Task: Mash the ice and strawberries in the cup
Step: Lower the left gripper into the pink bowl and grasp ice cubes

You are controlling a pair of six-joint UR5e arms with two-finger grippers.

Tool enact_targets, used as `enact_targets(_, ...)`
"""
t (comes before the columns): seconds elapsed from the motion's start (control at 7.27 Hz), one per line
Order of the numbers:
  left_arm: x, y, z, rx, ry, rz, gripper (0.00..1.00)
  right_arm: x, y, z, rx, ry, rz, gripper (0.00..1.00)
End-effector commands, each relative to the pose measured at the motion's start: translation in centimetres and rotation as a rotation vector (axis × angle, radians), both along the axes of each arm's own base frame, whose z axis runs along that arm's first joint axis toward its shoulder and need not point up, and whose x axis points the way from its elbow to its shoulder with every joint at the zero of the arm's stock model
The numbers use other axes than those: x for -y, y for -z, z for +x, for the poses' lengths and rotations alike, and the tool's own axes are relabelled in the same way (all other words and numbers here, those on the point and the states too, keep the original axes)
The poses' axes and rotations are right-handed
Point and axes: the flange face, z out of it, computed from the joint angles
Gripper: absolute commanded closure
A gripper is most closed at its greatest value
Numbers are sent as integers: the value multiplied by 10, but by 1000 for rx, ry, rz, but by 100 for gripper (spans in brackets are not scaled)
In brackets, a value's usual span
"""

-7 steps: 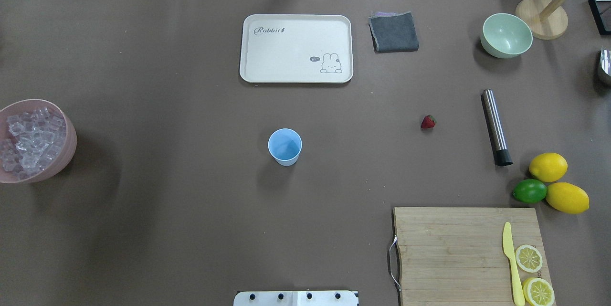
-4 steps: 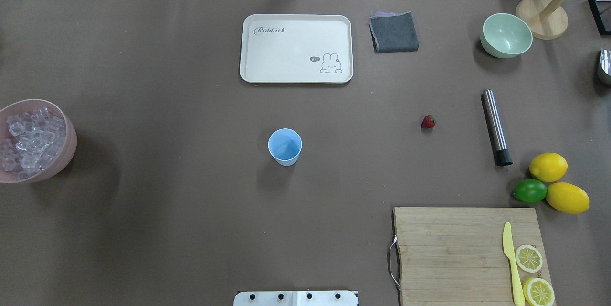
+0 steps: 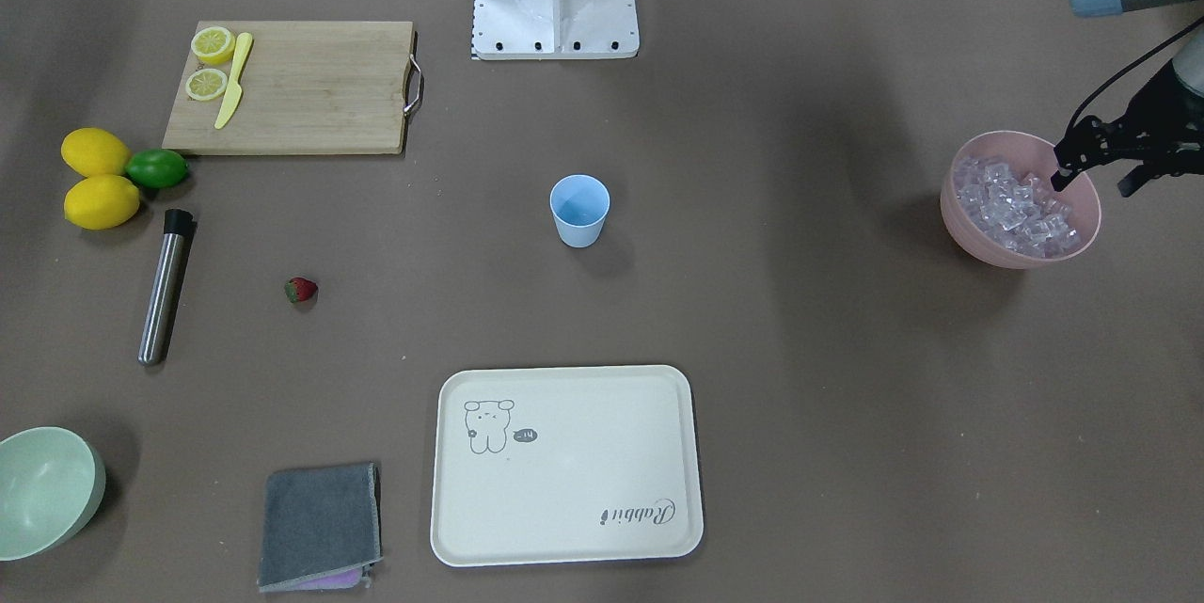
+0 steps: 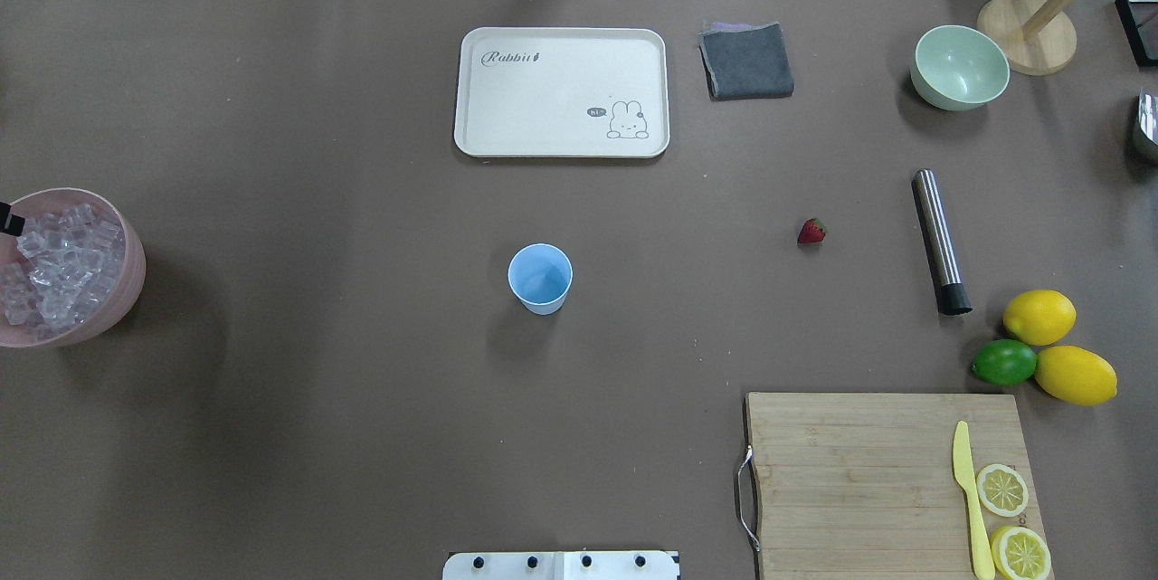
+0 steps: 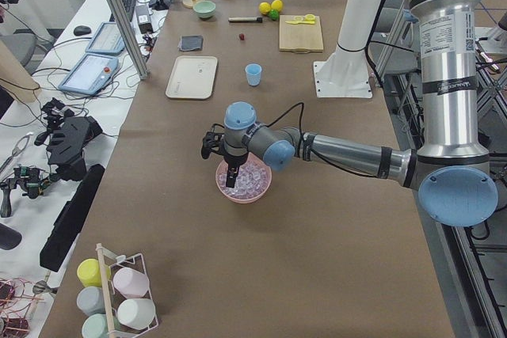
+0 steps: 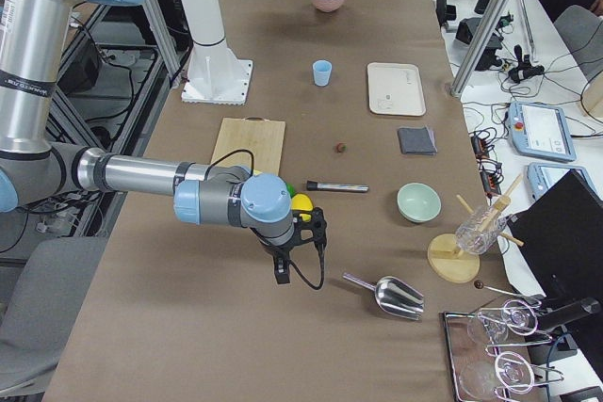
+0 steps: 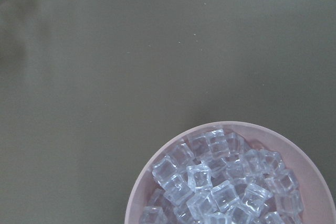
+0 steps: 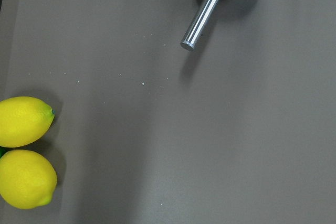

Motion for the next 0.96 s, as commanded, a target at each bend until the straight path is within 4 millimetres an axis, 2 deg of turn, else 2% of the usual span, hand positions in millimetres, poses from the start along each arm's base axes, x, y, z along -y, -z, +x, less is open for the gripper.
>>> enact_targets(0.0,-6,-15,31,8,5,-4,15,0,-1,-1,3,-1,0,0)
enact_targets(0.28,-12,-15,36,3,-7,3,16,0,-1,0,2,-2,-1,0)
enact_targets(0.41,-24,-24,46,2,-41,8,19,0,-1,0,2,-2,-1,0)
enact_targets(0.83,-28,-24,55,-1,-61,8,25,2,1,0,1,-4,3,0)
